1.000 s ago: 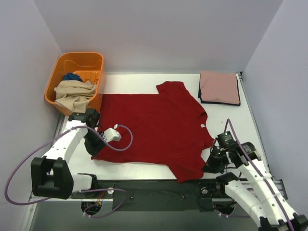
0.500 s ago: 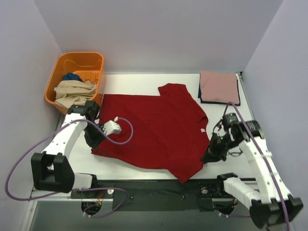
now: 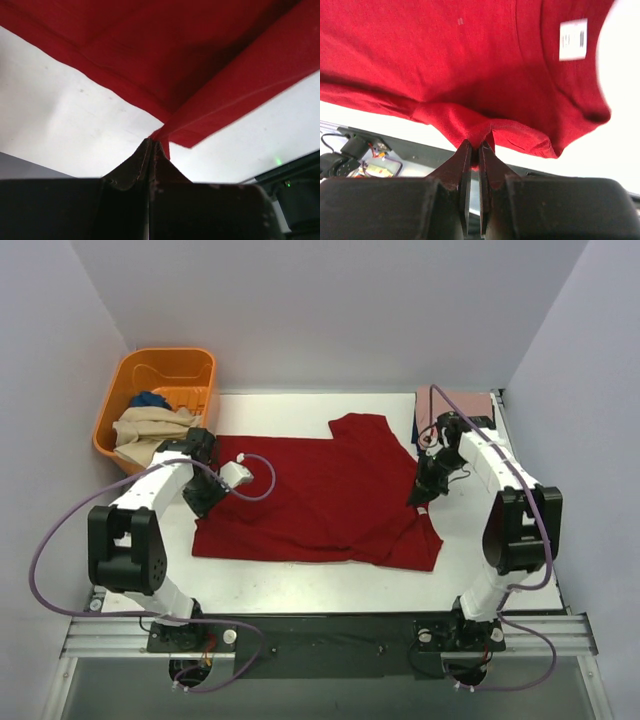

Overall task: Fold and stack the t-shirts
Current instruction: Fold the flattened tshirt in 1/3 of the way

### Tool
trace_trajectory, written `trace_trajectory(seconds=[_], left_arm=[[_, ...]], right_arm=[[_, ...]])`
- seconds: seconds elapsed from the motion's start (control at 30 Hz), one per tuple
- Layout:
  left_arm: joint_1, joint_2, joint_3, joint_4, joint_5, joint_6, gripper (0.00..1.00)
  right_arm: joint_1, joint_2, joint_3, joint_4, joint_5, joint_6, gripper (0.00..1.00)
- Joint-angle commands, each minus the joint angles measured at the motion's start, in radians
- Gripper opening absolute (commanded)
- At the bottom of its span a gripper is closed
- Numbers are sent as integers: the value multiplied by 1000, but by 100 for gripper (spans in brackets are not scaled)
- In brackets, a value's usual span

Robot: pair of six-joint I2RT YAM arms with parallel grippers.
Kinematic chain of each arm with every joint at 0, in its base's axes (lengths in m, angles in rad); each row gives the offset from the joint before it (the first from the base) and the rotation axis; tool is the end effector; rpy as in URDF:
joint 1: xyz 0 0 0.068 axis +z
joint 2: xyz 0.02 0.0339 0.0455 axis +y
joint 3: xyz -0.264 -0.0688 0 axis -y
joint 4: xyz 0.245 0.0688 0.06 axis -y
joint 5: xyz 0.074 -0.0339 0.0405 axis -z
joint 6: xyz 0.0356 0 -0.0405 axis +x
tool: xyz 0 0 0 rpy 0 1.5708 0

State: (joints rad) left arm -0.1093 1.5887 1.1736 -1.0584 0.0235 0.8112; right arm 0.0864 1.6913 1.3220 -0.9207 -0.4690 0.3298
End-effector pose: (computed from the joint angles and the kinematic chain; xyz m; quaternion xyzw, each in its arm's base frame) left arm 0.2820 -0.0318 0.2245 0.4441 0.8946 0.0057 0.0497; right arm 0.3286 0.0446 0.2415 0.0846 0.9599 0.2532 0.0856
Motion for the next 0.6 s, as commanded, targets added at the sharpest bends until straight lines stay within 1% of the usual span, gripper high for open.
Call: trace_trajectory(seconds=[0.0, 0.1, 0.3, 0.57], left_arm=[[7, 57, 75, 97, -27, -93, 0], [11, 63, 77, 110, -34, -99, 0], [17, 85, 46, 153, -97, -96, 0], [28, 96, 24, 227, -142, -122, 0]], right_arm=[[9, 83, 153, 8, 41, -92, 0], [9, 149, 203, 5, 41, -118, 0], [21, 231, 290, -4, 29, -143, 0], [13, 281, 379, -9, 102, -147, 0]])
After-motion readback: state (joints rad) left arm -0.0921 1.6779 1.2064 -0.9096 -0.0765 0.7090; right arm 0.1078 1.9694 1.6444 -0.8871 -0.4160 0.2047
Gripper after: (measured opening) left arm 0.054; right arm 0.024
